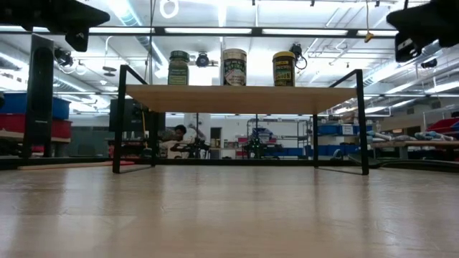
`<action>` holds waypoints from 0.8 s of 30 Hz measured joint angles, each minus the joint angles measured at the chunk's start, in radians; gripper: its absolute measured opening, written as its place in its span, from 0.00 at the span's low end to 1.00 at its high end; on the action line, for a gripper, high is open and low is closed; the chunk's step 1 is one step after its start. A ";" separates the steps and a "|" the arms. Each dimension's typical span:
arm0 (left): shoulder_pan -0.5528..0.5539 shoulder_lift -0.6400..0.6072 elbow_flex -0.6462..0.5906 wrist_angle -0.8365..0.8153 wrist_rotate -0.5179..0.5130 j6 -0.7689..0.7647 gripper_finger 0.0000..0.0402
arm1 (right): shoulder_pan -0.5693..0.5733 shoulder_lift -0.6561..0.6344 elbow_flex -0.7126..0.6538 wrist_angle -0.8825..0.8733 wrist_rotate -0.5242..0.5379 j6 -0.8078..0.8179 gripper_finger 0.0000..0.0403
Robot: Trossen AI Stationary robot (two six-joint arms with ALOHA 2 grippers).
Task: Shelf spices
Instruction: Return to Home Position
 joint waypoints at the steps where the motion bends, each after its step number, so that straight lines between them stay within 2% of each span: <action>1: 0.000 0.000 0.000 0.001 0.000 0.002 0.00 | -0.024 0.001 -0.008 0.001 -0.027 0.020 0.00; 10: 0.000 -0.006 0.000 -0.014 0.000 0.004 0.00 | -0.250 0.018 -0.020 0.065 -0.231 0.024 0.00; 24: 0.000 -0.072 0.000 -0.061 -0.069 0.005 0.00 | -0.583 0.099 -0.020 0.059 -0.524 0.017 0.00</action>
